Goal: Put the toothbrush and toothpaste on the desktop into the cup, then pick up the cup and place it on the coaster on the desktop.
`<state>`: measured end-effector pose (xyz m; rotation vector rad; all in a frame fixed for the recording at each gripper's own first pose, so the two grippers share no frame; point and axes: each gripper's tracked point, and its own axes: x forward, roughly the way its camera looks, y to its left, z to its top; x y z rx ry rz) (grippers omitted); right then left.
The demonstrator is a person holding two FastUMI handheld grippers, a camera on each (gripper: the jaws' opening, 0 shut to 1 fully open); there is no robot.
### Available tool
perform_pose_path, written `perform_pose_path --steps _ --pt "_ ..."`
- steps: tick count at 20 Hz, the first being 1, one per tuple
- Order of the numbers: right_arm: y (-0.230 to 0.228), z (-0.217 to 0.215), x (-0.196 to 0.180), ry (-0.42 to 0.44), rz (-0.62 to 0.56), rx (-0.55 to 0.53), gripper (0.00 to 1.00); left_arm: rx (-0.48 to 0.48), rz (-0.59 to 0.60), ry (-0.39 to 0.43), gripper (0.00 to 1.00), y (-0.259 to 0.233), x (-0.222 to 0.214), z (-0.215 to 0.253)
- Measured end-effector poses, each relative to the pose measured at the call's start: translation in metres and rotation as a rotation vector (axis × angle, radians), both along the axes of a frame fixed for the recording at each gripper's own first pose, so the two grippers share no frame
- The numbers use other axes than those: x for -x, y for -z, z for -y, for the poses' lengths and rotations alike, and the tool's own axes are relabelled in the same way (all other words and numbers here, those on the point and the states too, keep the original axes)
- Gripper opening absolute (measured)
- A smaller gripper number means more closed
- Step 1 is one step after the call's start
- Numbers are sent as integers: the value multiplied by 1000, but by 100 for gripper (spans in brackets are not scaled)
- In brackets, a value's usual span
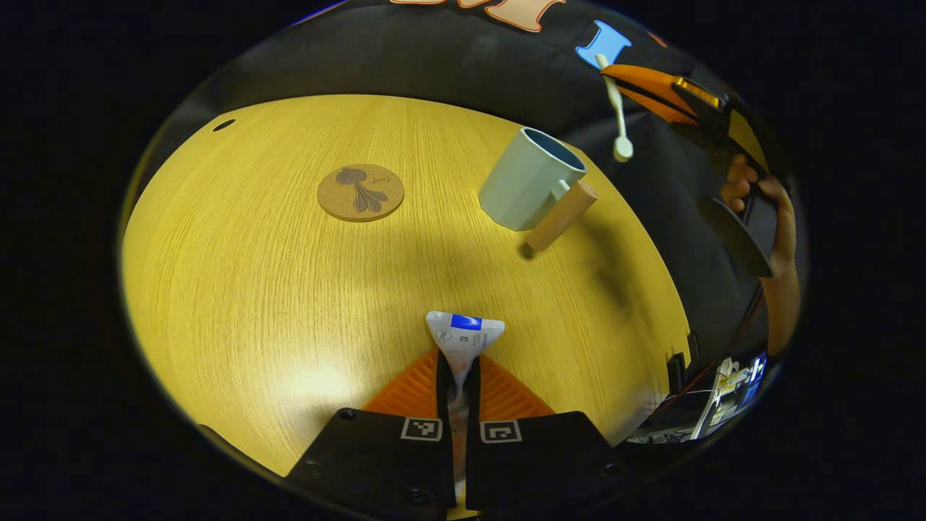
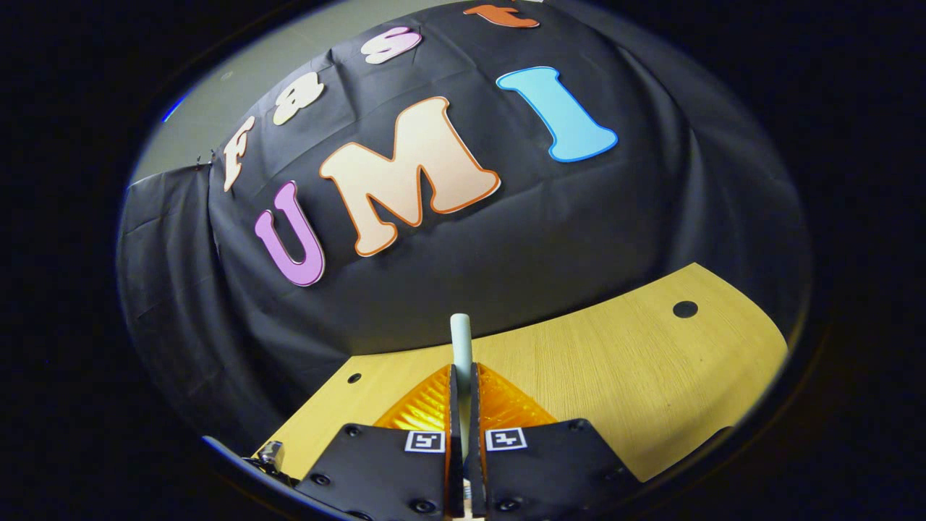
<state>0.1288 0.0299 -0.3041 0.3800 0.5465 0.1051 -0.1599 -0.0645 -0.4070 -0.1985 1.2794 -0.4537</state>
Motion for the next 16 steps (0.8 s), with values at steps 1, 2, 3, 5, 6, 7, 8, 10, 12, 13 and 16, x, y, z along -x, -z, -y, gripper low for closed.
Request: perform_pose_path --steps 1,2,3,5,6,7,8,10,12,13,16 --pt "3 -2 -5 7 11 4 6 1 1 10 5 0 0 0" --pt "8 -2 -10 14 18 14 6 3 1 22 5 0 0 0" --pt "16 -3 -13 22 16 25 6 6 2 31 5 0 -1 0" --pt "28 -4 -16 28 8 44 6 15 0 42 5 0 0 0" --pt "32 -4 -15 30 3 59 6 20 -3 45 5 0 0 0" --pt "37 -5 -15 29 -1 71 6 25 -7 42 5 -1 -1 -1" --pt "41 -5 -15 27 -5 81 6 29 -10 41 5 0 0 0" --pt "47 -7 -11 18 -18 100 6 37 -10 44 5 0 -1 0" --pt "52 -6 -7 17 -29 132 6 42 -10 48 5 0 0 0" --pt "53 -6 -4 14 -35 142 6 44 -9 48 5 0 -1 0" --pt "55 -6 6 6 -57 157 11 46 -7 48 5 0 -1 0"
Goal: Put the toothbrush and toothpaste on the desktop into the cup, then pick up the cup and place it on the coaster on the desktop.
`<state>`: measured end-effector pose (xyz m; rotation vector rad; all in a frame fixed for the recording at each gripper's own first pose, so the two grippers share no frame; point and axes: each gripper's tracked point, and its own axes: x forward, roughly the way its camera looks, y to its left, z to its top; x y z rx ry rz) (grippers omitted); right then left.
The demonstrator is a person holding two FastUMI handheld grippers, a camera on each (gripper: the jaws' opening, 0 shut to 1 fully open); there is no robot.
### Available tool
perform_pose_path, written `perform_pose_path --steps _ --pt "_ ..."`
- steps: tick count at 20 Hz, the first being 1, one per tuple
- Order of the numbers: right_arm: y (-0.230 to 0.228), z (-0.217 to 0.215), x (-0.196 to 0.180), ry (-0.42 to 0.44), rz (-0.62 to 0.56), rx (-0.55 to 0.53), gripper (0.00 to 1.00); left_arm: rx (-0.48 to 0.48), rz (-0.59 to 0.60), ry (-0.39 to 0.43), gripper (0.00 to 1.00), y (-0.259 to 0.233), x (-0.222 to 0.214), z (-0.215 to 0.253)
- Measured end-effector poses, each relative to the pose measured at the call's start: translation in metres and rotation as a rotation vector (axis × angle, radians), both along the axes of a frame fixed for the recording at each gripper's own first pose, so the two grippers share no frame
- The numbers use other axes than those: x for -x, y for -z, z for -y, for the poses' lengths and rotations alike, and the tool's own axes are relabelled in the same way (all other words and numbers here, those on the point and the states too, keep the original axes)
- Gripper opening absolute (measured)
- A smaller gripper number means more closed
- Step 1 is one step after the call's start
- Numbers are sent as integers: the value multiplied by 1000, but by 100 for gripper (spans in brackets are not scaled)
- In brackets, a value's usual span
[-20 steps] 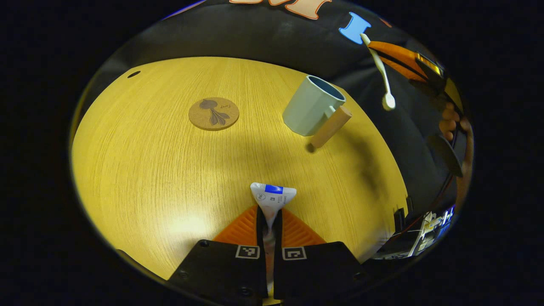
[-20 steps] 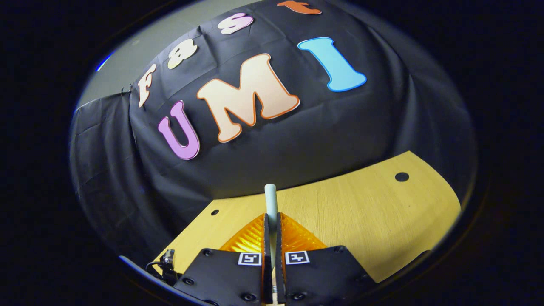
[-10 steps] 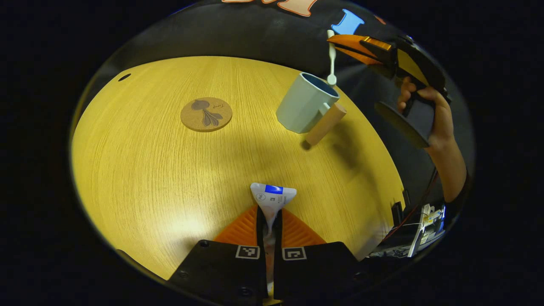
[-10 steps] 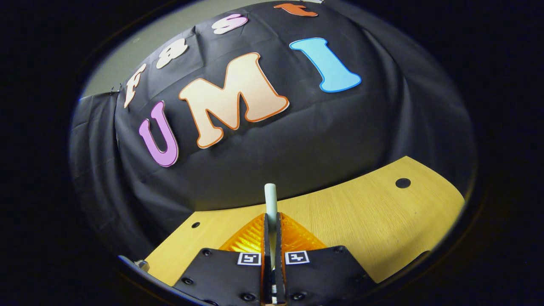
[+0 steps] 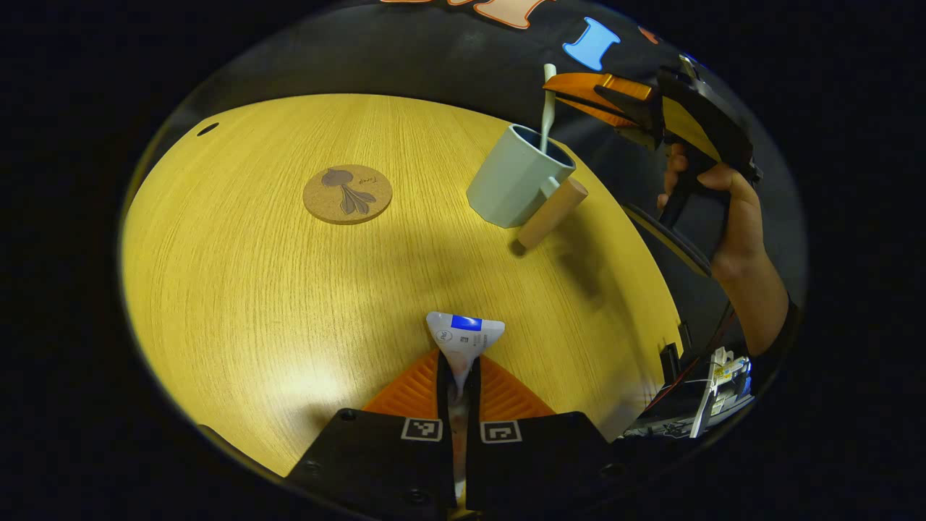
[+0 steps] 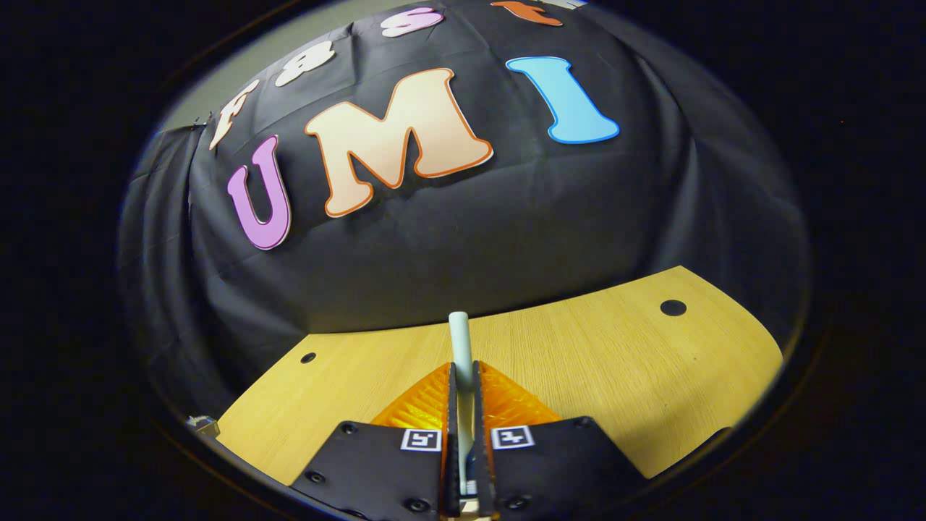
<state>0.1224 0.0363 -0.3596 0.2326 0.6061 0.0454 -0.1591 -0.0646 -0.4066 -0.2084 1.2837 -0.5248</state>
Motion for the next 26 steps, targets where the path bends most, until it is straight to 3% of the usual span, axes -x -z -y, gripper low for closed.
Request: perform_pose_path --steps 1,2,3,4,5,7,10,11,12,18,26 --pt "-5 -1 4 -5 -4 -9 21 -3 2 4 5 0 0 0" --pt "-7 0 7 -6 -12 -15 24 -7 5 8 5 0 0 0" --pt "-9 0 13 -7 -25 -21 47 -11 7 11 5 0 0 0" --pt "-10 1 19 -11 -42 -22 48 -12 11 14 5 0 -1 0" --pt "-14 3 26 -17 -51 -21 81 -12 11 14 5 0 0 1" --pt "-25 10 39 -29 -57 -2 90 -6 10 1 5 0 -2 1" --pt "-34 23 61 -51 -87 19 89 -12 15 -8 5 0 -2 2" --pt "-37 32 70 -50 -90 33 84 -23 26 -14 5 0 -3 2" --pt "-41 38 75 -48 -94 40 89 -30 33 -19 2 1 -3 3" --pt "-44 65 102 -42 -119 59 89 -84 99 -3 1 -3 -11 11" --pt "-43 81 122 -13 -134 30 89 43 261 -72 1 -59 -56 35"
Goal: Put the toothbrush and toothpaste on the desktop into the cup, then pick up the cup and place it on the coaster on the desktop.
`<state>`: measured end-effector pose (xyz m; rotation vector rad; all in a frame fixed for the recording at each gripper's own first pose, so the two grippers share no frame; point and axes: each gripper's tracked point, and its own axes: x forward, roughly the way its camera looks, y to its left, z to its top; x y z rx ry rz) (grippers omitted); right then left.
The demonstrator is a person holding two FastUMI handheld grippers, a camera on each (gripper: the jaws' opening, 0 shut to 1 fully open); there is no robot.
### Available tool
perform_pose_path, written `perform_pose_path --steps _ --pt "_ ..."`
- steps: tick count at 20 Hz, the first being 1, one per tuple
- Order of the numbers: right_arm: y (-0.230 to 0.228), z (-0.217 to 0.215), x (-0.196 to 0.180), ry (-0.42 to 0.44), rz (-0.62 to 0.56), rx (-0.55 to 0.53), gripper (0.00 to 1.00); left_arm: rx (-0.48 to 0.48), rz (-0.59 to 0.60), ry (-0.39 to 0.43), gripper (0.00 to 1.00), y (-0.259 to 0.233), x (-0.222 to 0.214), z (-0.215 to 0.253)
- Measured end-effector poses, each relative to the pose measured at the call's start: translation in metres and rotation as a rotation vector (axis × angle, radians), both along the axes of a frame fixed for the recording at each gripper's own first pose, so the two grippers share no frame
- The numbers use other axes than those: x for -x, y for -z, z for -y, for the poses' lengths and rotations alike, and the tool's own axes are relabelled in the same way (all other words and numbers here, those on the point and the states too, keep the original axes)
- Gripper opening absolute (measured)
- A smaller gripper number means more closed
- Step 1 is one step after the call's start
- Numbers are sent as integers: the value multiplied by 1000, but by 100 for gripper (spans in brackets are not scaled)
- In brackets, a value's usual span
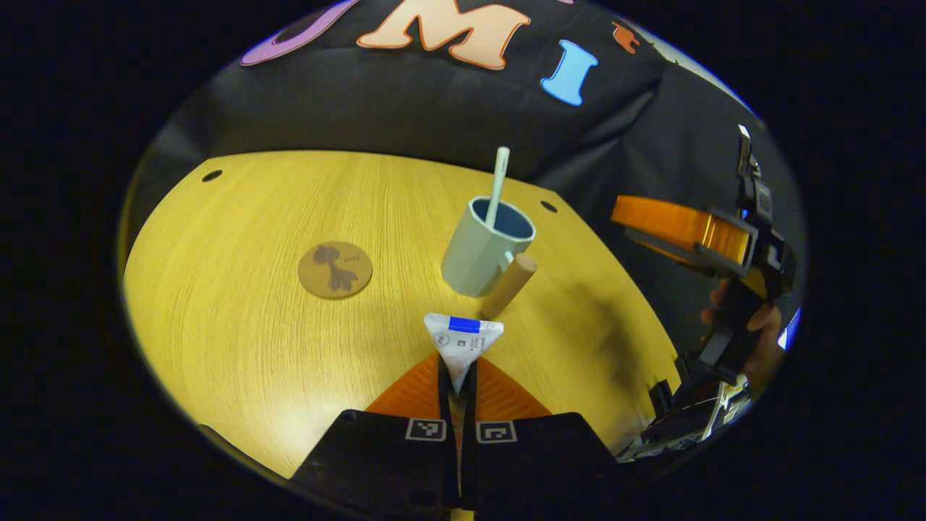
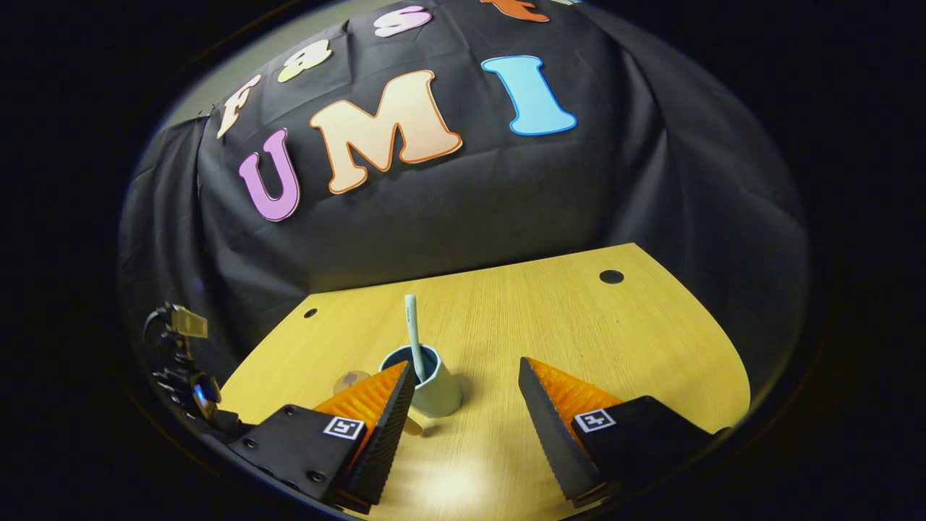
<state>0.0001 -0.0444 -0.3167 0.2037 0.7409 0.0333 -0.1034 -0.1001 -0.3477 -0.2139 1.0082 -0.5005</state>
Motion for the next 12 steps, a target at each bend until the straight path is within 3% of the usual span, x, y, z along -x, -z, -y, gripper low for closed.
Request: perform_pose_path --steps 12 --pt "0 31 22 105 -31 -3 89 123 186 52 0 -60 -91 40"
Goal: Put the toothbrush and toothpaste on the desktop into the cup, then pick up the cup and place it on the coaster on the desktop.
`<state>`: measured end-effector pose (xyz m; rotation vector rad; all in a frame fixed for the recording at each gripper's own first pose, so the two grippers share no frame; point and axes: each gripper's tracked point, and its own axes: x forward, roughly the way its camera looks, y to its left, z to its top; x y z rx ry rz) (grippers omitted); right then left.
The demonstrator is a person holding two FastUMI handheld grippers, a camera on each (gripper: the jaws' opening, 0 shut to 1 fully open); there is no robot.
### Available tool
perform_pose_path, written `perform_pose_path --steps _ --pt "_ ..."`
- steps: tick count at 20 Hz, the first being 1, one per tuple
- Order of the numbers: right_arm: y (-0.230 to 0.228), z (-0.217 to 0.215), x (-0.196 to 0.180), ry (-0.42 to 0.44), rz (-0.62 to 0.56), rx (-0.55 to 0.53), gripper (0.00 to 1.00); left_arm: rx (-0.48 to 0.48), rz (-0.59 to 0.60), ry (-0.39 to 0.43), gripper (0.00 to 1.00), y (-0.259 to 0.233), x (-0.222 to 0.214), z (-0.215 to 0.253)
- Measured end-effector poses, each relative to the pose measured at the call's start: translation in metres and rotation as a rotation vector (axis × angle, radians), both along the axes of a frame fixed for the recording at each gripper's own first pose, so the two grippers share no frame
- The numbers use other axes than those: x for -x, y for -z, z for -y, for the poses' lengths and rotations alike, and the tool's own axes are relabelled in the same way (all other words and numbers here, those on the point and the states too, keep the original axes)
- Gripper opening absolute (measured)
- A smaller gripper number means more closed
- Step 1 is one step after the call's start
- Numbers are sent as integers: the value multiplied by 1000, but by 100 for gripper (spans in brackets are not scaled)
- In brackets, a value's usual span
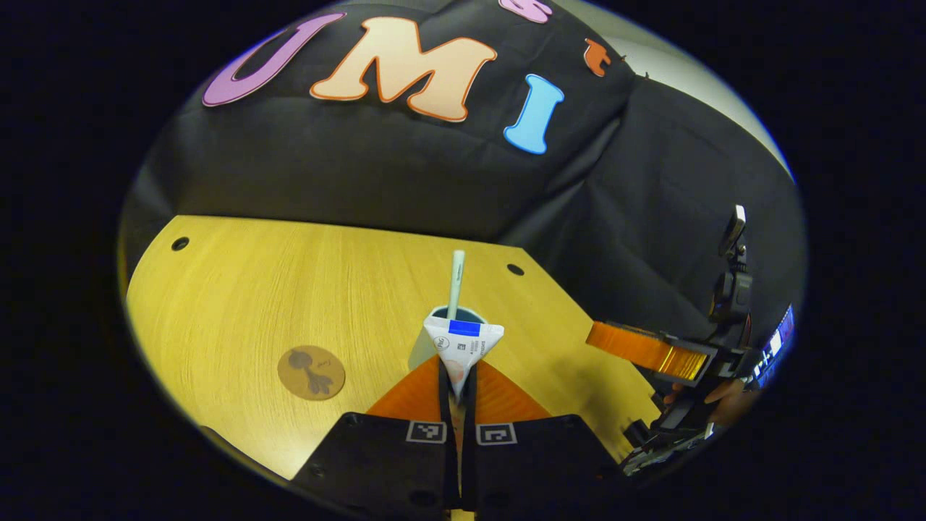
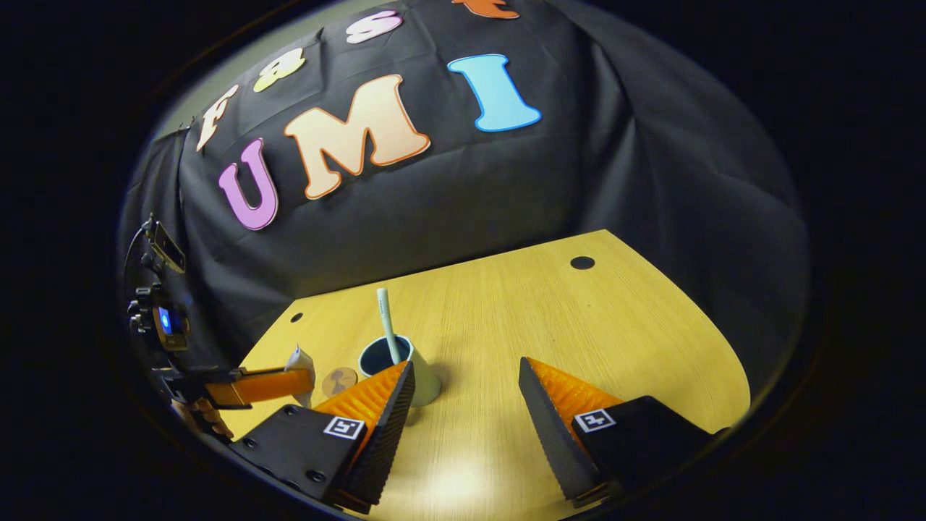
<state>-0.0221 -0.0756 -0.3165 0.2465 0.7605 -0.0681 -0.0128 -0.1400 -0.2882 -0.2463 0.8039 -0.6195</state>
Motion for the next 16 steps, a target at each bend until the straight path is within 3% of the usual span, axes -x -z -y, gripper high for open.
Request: perform_pose_path --steps 9,16 --pt "6 9 18 134 -13 -67 89 108 217 105 0 -38 -83 57" --pt "10 24 43 222 -47 -57 89 139 210 176 3 -18 -93 89"
